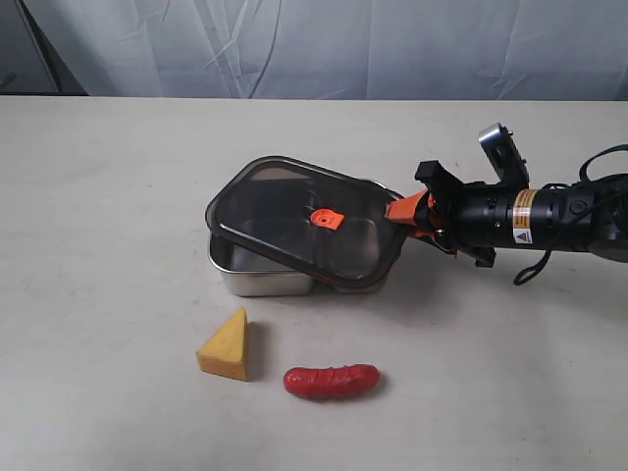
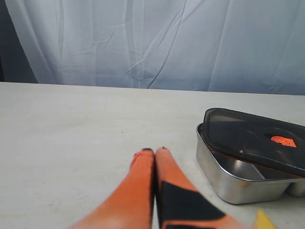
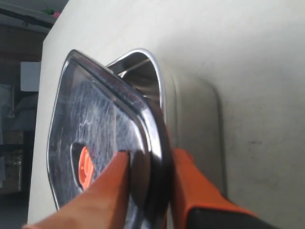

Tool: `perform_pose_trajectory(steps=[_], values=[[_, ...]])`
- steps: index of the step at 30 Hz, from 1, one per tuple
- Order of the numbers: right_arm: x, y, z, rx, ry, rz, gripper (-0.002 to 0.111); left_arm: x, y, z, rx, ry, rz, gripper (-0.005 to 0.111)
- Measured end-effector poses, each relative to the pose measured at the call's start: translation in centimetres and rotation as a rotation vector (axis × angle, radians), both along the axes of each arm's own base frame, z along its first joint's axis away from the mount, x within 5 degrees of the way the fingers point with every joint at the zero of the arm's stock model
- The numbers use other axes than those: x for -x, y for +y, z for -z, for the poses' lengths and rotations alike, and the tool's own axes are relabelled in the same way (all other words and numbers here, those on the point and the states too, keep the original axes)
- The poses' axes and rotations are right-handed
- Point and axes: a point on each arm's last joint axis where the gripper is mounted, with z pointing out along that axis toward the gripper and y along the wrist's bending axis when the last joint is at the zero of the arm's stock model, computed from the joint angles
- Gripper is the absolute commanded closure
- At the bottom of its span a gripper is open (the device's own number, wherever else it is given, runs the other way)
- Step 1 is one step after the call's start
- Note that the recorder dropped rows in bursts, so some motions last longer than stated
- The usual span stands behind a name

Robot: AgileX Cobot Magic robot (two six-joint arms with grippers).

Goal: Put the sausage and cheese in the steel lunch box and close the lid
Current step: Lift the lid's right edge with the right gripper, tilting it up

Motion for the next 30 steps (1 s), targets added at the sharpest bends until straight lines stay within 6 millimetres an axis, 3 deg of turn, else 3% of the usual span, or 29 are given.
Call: perform_pose_trajectory(steps=[9,14,16,30], values=[[-0.02,-0.13,0.03,0.021,0.004,0.008,0.107,0.0,0.0,0.0,0.0,0.0,0.0,0.107],[-0.05,-0.17,-0.12,0.033,-0.002,0.004,0.081,0.0,0.0,0.0,0.0,0.0,0.0,0.107],[-0.06,-0.18,-0.1,0.035,0.0,0.006,0.076,0.0,0.0,0.0,0.0,0.0,0.0,0.107],[-0.09,-0.21,-0.15,0.042,-0.01,0.005,0.076,0.0,0.0,0.0,0.0,0.0,0.0,0.107]])
